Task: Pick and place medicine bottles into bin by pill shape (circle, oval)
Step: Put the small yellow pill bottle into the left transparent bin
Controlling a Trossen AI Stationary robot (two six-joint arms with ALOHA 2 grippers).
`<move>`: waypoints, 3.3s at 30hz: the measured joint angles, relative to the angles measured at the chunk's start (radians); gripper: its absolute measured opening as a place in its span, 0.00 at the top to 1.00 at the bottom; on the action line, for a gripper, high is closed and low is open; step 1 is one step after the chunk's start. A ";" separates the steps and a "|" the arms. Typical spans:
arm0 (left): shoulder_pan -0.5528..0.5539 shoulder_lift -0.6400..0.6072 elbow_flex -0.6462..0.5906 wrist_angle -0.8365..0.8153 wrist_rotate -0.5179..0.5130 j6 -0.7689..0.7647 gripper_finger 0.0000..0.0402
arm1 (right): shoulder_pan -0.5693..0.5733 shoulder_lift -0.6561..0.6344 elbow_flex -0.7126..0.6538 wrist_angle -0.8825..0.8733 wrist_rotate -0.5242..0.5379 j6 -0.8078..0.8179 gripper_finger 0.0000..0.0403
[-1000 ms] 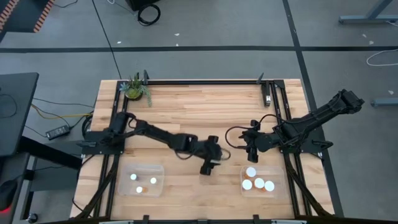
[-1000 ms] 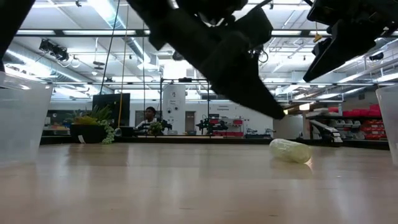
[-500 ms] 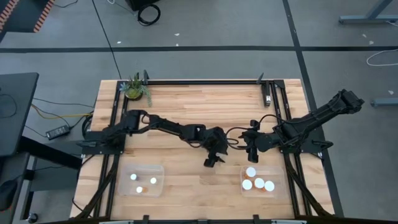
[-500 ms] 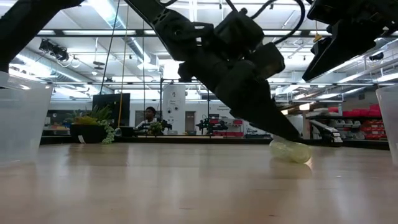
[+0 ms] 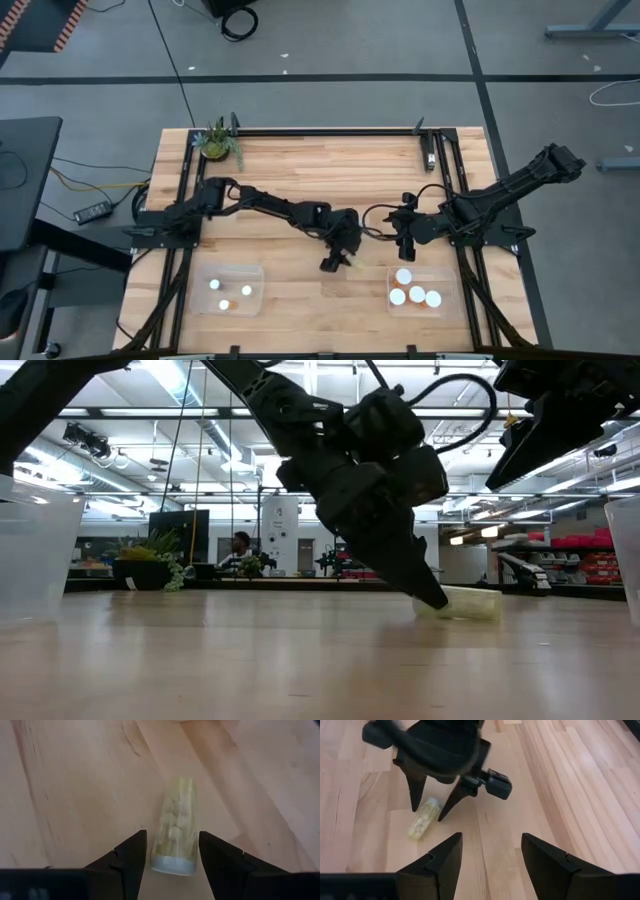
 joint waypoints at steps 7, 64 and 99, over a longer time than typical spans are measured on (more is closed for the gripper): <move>-0.060 -0.005 0.001 -0.005 -0.182 0.110 0.50 | 0.000 0.000 0.000 0.000 0.000 0.005 0.48; -0.425 -0.499 0.003 -1.174 -0.120 -0.928 0.69 | 0.052 -0.006 0.051 -0.033 0.045 -0.012 0.48; -0.502 -0.306 -0.150 -1.242 0.023 -1.037 0.69 | 0.052 -0.006 0.051 0.045 0.054 -0.064 0.48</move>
